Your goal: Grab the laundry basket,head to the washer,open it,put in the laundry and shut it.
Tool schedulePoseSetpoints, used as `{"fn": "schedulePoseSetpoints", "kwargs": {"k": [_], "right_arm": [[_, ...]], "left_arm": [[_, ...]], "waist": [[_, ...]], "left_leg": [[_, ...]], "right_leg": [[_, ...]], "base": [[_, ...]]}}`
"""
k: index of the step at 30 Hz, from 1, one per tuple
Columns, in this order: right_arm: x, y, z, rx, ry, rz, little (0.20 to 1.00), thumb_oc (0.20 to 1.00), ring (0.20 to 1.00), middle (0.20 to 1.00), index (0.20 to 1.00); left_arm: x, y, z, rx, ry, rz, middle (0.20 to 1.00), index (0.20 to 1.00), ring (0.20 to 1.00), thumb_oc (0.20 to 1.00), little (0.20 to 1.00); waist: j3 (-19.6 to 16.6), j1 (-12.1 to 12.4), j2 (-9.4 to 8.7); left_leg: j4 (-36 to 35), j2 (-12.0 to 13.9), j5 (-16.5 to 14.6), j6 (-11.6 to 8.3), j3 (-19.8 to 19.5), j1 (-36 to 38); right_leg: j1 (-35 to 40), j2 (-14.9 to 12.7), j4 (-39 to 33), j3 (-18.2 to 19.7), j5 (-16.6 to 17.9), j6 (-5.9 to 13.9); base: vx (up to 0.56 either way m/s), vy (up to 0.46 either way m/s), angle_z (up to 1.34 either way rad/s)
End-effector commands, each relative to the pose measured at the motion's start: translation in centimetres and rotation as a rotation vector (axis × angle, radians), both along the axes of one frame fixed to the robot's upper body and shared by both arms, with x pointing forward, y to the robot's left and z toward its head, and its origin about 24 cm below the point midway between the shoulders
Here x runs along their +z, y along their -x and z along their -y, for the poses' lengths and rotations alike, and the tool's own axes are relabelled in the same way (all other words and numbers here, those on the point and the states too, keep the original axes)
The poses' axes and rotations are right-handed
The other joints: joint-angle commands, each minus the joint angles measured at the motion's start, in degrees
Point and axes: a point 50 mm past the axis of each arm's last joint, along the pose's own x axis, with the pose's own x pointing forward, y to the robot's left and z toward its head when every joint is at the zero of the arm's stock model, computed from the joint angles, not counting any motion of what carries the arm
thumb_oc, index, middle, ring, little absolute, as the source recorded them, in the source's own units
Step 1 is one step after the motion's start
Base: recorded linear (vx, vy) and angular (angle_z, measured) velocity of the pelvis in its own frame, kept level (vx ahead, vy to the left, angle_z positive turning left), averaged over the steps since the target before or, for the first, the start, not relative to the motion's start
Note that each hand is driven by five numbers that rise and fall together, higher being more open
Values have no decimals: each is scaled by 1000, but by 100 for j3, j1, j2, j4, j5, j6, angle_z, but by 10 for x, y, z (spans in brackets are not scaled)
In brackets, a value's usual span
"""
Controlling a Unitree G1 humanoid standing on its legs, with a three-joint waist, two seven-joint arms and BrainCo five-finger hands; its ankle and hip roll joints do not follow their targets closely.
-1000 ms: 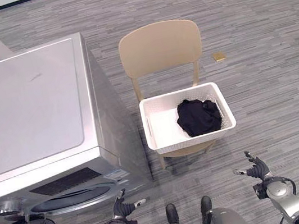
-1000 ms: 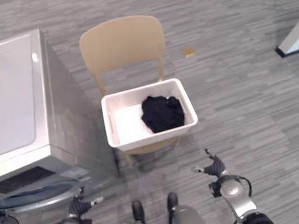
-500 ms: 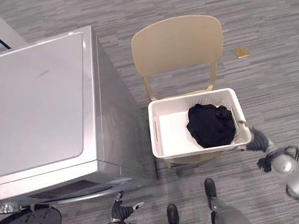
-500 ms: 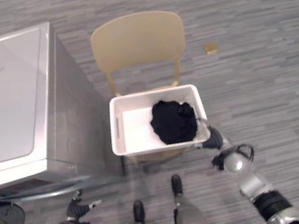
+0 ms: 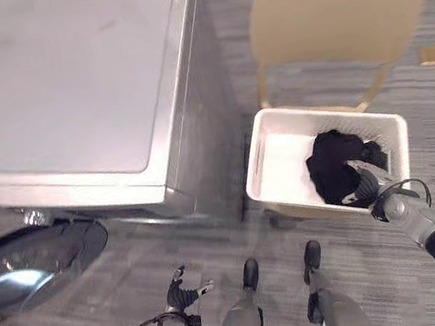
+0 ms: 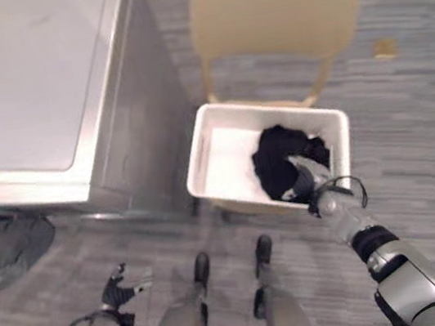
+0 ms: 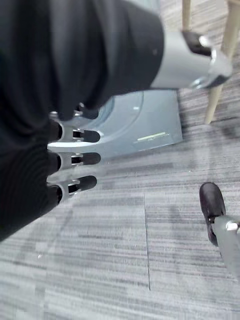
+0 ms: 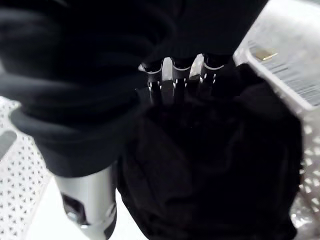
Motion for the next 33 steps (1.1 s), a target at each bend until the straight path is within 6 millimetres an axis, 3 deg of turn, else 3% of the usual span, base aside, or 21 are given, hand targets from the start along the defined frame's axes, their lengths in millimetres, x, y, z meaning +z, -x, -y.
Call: {"fn": "schedulePoseSetpoints", "kwargs": {"k": [1, 3, 8, 9, 11, 25, 33], "right_arm": [[22, -11, 15, -62, 105, 114, 1000, 1000, 1000, 1000, 1000], [34, -17, 31, -159, 148, 143, 1000, 1000, 1000, 1000, 1000], [33, -13, 52, -345, 45, 130, 1000, 1000, 1000, 1000, 1000], [27, -11, 52, -367, 2, 114, 780, 780, 780, 780, 780], [27, -11, 52, -387, -60, 123, 200, 200, 200, 200, 200], [37, -9, 22, -345, -600, 330, 200, 200, 200, 200, 200], [30, 9, -18, -221, -1083, 361, 200, 200, 200, 200, 200]], "left_arm": [[14, -14, -11, 20, -28, 87, 1000, 1000, 1000, 1000, 1000], [20, -23, -8, 26, -15, 130, 1000, 1000, 1000, 1000, 1000], [27, -35, 2, 12, 11, 177, 1000, 1000, 1000, 1000, 1000], [27, -36, 4, 4, 14, 176, 1000, 1000, 1000, 1000, 1000], [26, -35, 5, -4, 18, 167, 1000, 1000, 1000, 1000, 1000], [24, -26, 0, 6, 47, 133, 1000, 1000, 1000, 1000, 1000], [19, -8, -10, 36, 47, 85, 1000, 1000, 1000, 1000, 1000]], "waist": [[-161, 149, -91], [-82, 229, -1], [21, 356, 218], [30, 373, 239], [18, 393, 252], [-253, 78, 66], [-560, -23, -117]], "left_leg": [[42, -319, 57, 191, 101, -375], [-5, -341, 149, 157, 62, -510], [-46, -400, 255, 117, -66, -712], [-59, -409, 272, 107, -95, -727], [-73, -427, 275, 97, -129, -715], [-292, -383, 132, 108, 31, -61], [-249, -348, -108, 202, 217, 413]], "right_leg": [[49, -281, 603, 163, -1146, 450], [-74, -290, 609, 118, -1109, 450], [-232, -308, 627, -1, -1101, 454], [-229, -306, 615, -30, -1109, 456], [-196, -309, 602, -67, -1129, 460], [406, -329, 361, 1, -1126, 491], [875, -302, 267, 140, -1179, 511]], "base": [[-31, 17, 17], [-52, 21, 20], [-37, 15, 21], [-11, -13, 21], [-2, -13, 18], [5, 6, 0], [39, 19, -19]]}}
